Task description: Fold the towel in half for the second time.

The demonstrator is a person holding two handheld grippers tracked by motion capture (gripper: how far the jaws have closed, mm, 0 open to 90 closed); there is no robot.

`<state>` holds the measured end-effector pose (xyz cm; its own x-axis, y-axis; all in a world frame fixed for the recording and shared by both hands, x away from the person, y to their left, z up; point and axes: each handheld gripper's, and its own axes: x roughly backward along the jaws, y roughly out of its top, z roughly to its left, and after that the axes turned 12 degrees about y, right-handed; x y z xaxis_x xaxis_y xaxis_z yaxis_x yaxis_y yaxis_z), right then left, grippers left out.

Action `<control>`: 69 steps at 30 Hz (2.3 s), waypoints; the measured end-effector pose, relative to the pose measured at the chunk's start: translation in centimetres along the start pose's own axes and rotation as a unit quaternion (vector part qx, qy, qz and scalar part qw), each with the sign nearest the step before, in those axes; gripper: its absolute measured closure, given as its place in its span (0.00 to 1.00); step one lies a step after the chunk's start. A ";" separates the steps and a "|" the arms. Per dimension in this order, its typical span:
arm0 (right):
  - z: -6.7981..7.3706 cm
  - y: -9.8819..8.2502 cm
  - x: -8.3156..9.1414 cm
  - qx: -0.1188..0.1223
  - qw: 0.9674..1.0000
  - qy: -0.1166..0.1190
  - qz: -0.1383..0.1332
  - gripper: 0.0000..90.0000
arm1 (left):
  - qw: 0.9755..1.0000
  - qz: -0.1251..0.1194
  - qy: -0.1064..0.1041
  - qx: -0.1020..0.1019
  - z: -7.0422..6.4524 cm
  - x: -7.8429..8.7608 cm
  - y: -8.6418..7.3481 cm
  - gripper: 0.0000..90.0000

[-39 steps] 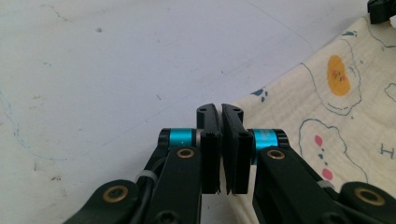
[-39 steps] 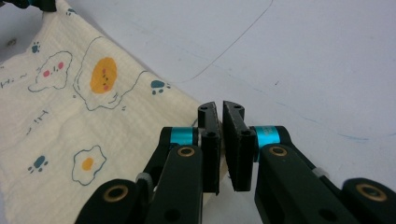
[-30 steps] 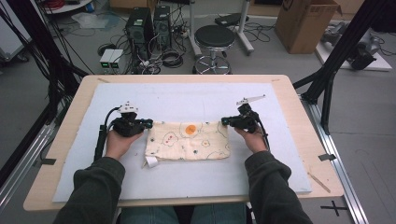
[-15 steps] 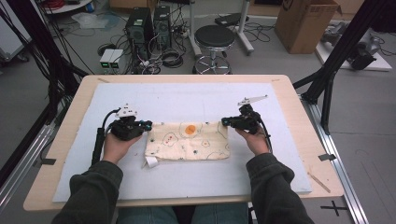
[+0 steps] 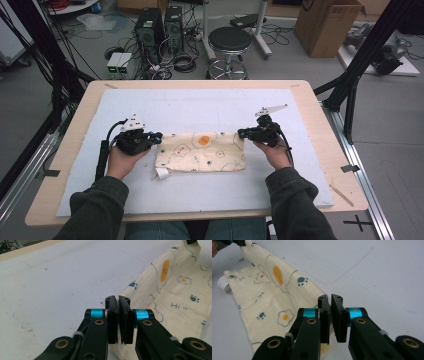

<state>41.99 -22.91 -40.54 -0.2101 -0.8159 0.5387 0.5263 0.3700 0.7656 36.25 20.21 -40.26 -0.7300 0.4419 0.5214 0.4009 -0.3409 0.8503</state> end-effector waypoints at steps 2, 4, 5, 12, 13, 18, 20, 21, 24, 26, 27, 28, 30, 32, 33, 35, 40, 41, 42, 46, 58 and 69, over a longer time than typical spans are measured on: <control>0.1 -0.2 0.1 0.000 1.000 0.002 0.001 0.95 | 1.000 0.001 0.000 -0.004 -0.2 0.1 0.0 0.95; 0.2 -0.4 0.3 0.002 1.000 0.004 0.000 0.95 | 1.000 0.001 0.001 -0.010 -0.3 0.2 0.0 0.95; 0.4 -0.5 0.4 0.002 1.000 0.005 0.000 0.95 | 1.000 -0.001 0.001 -0.008 -0.4 0.3 0.0 0.95; 0.9 -0.8 0.5 0.008 1.000 0.012 0.001 0.95 | 1.000 -0.001 -0.002 -0.009 -0.6 0.8 -0.8 0.95; 1.0 -0.8 0.5 0.010 1.000 0.013 0.001 0.95 | 1.000 -0.002 -0.003 -0.010 -0.7 0.9 -0.8 0.95; 1.8 -0.7 0.7 0.023 1.000 0.015 0.002 0.95 | 1.000 0.001 -0.002 -0.016 -1.0 1.3 -1.2 0.95; 2.1 -0.8 0.8 0.025 1.000 0.017 0.003 0.95 | 1.000 0.002 -0.002 -0.021 -1.1 1.4 -1.4 0.95; 2.2 -0.9 0.8 0.027 0.999 0.018 0.003 0.95 | 1.000 0.001 -0.004 -0.023 -1.2 1.5 -1.5 0.95; 2.4 -1.2 0.8 0.027 0.999 0.021 0.006 0.95 | 1.000 0.004 -0.004 -0.026 -1.4 1.6 -1.8 0.95; 2.5 -1.5 0.7 0.028 0.999 0.021 0.006 0.95 | 1.000 0.005 -0.006 -0.028 -1.6 1.6 -2.1 0.95; 2.6 -1.6 0.7 0.027 0.999 0.020 0.008 0.95 | 0.999 0.007 -0.006 -0.031 -1.8 1.6 -2.2 0.95; 2.6 -1.7 0.7 0.029 0.999 0.021 0.008 0.95 | 0.999 0.011 -0.008 -0.035 -1.9 1.6 -2.4 0.95; 2.7 -1.9 0.7 0.029 0.999 0.022 0.011 0.95 | 0.999 0.013 -0.008 -0.038 -2.1 1.6 -2.7 0.95; 2.8 -2.2 0.7 0.029 0.999 0.024 0.011 0.95 | 0.999 0.018 -0.011 -0.042 -2.3 1.7 -2.8 0.95; 2.9 -2.3 0.7 0.029 0.999 0.023 0.015 0.95 | 0.999 0.019 -0.011 -0.048 -2.4 1.7 -2.8 0.95; 3.1 -2.6 0.7 0.033 0.999 0.024 0.015 0.95 | 0.998 0.019 -0.013 -0.052 -2.6 1.8 -2.8 0.95; 3.5 -3.3 0.8 0.030 0.999 0.027 0.015 0.95 | 0.997 0.024 -0.014 -0.068 -3.0 2.2 -2.9 0.95; 3.6 -3.5 0.8 0.033 0.999 0.028 0.016 0.94 | 0.997 0.024 -0.013 -0.070 -3.1 2.2 -2.9 0.95; 3.7 -3.6 0.9 0.033 0.999 0.030 0.015 0.94 | 0.997 0.025 -0.014 -0.075 -3.1 2.3 -2.9 0.95; 4.2 -4.2 0.9 0.034 0.999 0.032 0.016 0.94 | 0.996 0.028 -0.013 -0.085 -3.5 2.5 -3.0 0.94; 5.4 -5.4 1.0 0.047 0.998 0.037 0.029 0.94 | 0.997 0.026 -0.020 -0.073 -3.7 3.0 -4.4 0.93; 5.9 -6.5 1.6 0.034 0.998 0.057 0.016 0.73 | 0.996 0.011 -0.067 -0.061 -4.0 4.1 -4.9 0.66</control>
<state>33.37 -23.98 -42.61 -0.0976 -0.8467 0.5230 0.4728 0.4229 0.7730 29.03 20.36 -42.60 -0.6382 0.5373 0.5514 0.3392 -0.4467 0.8279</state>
